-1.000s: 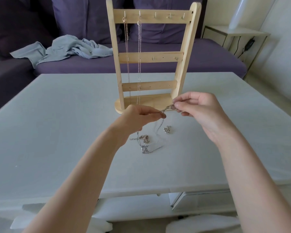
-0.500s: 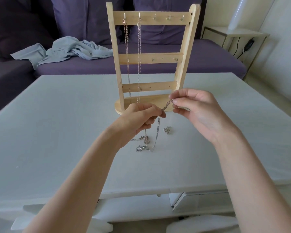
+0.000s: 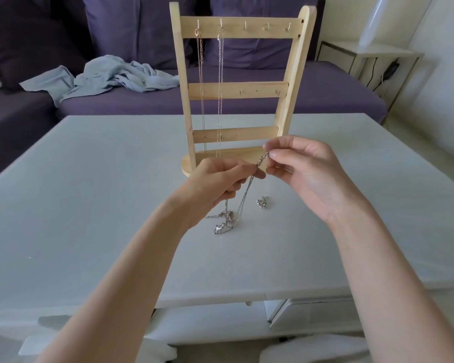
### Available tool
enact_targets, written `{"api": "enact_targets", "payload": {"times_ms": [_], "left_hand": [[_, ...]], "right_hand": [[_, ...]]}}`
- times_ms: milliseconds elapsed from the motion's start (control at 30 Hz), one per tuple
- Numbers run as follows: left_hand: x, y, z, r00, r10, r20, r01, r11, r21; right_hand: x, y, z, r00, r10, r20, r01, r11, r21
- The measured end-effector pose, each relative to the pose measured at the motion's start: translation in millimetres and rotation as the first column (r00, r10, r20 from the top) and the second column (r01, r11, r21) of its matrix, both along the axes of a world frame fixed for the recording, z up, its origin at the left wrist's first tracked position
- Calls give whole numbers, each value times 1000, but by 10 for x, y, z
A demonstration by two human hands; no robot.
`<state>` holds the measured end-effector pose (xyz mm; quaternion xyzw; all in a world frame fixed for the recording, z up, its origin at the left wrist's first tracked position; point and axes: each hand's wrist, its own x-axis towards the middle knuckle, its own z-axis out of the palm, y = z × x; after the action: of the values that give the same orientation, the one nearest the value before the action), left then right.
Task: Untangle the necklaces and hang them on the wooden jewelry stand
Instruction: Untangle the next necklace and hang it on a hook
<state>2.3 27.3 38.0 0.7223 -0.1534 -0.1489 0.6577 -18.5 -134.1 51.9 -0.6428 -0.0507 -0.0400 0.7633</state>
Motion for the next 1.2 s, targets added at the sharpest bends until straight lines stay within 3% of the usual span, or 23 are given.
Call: {"api": "enact_targets", "payload": {"times_ms": [133,300,500,600,800,933,1067,1200], "left_hand": [[-3,-16,-11,999,14,43,-16,999,49],[-2,-29,-24,991,88,97,-99,989,113],[30,-22,-46,981,196,8,-196,979,50],[32,-38,-58,984,178,-28,-177,984,37],[-1,-136,-73,995,99,2,-98,988,119],[-7,-108,-41,993,37,-113,-38,999,-3],[-8,-32,-8,987,-2,-158,-13,995,-95],[-12,-3,13,988,54,-144,-62,997,-49]], "right_hand": [[4,21,-14,999,39,-25,-41,998,-57],[28,27,-46,997,-49,-51,39,983,-181],[32,36,-50,996,-91,-2,87,956,-280],[28,60,-43,996,-84,-4,80,965,-250],[25,103,-66,997,-42,-62,41,999,-20],[33,98,-48,1000,-4,-22,6,999,53],[37,81,-32,1000,-2,-6,3,999,53],[41,85,-33,1000,-9,-5,9,1000,21]]}}
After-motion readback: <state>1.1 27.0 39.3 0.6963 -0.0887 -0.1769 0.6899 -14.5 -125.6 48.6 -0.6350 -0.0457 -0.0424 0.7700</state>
